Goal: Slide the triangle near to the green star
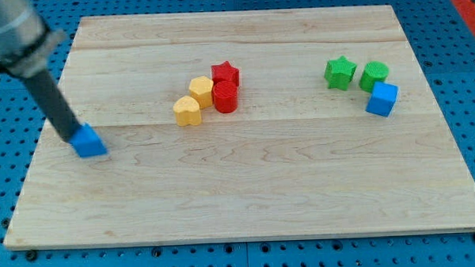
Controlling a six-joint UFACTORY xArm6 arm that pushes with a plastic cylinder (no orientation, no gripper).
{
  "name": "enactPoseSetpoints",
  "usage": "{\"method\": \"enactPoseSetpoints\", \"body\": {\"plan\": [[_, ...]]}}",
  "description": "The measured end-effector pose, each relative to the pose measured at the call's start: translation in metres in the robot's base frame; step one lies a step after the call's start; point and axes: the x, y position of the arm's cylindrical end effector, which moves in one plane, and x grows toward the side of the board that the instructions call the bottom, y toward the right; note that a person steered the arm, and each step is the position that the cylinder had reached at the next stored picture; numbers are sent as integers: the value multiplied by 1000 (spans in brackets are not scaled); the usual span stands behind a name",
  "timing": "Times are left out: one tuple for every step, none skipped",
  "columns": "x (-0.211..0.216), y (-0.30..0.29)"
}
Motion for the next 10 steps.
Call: {"method": "enactPoseSetpoints", "body": {"plan": [[27, 87], [76, 59], [83, 94], [51, 145], [16, 183], [-8, 169], [-10, 142], [-32, 204], [-51, 241], [-53, 192]]}}
